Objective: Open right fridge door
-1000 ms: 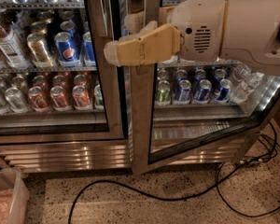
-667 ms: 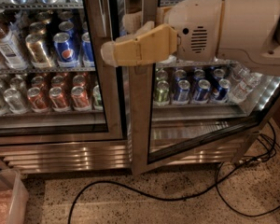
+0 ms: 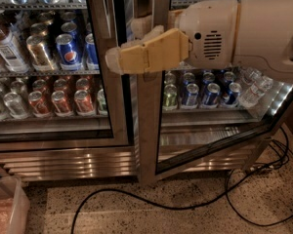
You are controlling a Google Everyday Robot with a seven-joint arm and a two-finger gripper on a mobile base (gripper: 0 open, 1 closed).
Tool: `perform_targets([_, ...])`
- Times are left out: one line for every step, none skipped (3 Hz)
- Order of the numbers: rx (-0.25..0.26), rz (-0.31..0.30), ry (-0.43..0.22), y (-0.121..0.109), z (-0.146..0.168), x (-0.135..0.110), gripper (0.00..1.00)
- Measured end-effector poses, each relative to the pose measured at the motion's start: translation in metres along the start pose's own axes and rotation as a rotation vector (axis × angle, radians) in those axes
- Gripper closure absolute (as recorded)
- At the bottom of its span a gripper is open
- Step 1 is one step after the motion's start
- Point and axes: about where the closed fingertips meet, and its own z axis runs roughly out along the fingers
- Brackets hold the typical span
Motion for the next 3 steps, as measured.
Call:
perform_targets([0.001, 0.002, -0.001, -0.0005, 0.0012, -0.0002, 0.00])
perform_targets([0.023, 0.013, 0.002, -0.0025, -0.0031, 0.0026, 0.00])
perform_targets([0.024, 0.013, 0.002, -0.0022, -0.0027, 0.0010, 0.00])
